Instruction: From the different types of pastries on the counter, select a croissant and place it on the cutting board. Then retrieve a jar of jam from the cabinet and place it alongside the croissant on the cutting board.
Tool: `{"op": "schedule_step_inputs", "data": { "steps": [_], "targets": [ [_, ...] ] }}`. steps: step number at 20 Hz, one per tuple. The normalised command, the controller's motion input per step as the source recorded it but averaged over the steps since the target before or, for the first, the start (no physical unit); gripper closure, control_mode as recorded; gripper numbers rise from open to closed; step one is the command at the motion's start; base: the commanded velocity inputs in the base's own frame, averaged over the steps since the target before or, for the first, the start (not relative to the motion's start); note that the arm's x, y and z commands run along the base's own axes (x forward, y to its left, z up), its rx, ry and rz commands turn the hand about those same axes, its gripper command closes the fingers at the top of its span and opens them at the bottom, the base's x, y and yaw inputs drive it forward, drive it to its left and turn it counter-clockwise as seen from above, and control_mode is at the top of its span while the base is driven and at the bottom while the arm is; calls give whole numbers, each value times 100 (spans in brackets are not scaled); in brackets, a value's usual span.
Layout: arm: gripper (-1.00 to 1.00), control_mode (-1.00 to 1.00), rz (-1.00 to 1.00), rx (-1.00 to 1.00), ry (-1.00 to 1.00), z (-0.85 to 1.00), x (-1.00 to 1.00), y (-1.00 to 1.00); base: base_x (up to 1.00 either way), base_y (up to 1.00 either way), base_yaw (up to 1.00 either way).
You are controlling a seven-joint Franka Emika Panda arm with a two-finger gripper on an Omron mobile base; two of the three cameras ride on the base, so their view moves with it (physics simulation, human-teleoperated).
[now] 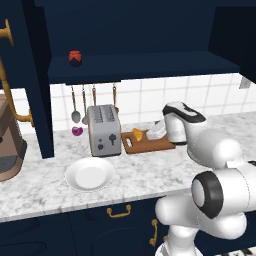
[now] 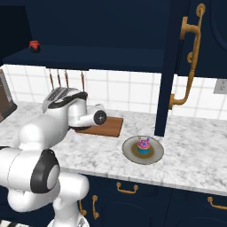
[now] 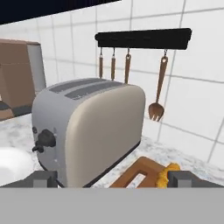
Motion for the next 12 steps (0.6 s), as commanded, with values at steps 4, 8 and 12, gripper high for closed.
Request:
{"op": "schedule_step_inputs", "data": {
  "steps": [4,8,12],
  "targets": [
    [-100,-100,1,0,-9,71,-28,22,0,0,0],
    [-100,-100,2,0,-6,72,-27,8,0,0,0],
    [-100,-100,1,0,-3,61,-32,1,0,0,0]
  ]
}}
